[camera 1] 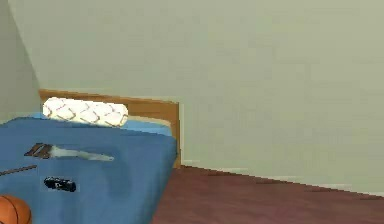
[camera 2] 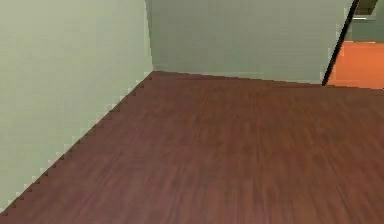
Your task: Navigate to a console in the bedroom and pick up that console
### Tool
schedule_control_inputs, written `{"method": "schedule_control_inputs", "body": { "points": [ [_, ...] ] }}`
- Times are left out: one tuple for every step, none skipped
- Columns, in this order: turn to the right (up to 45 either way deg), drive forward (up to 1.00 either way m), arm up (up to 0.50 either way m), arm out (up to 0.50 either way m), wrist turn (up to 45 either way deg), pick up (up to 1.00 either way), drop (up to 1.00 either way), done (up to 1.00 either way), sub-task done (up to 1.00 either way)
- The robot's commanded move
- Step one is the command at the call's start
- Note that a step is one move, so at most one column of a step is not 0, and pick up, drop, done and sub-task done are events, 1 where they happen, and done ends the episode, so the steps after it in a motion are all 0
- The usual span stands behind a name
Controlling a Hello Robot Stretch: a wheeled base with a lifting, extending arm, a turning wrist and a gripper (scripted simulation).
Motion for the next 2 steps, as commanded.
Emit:
{"method": "schedule_control_inputs", "body": {
  "points": [
    [0.0,0.8,0.0,0.0,0.0,0.0,0.0,0.0,0.0],
    [-45.0,0.0,0.0,0.0,0.0,0.0,0.0,0.0,0.0]
  ]
}}
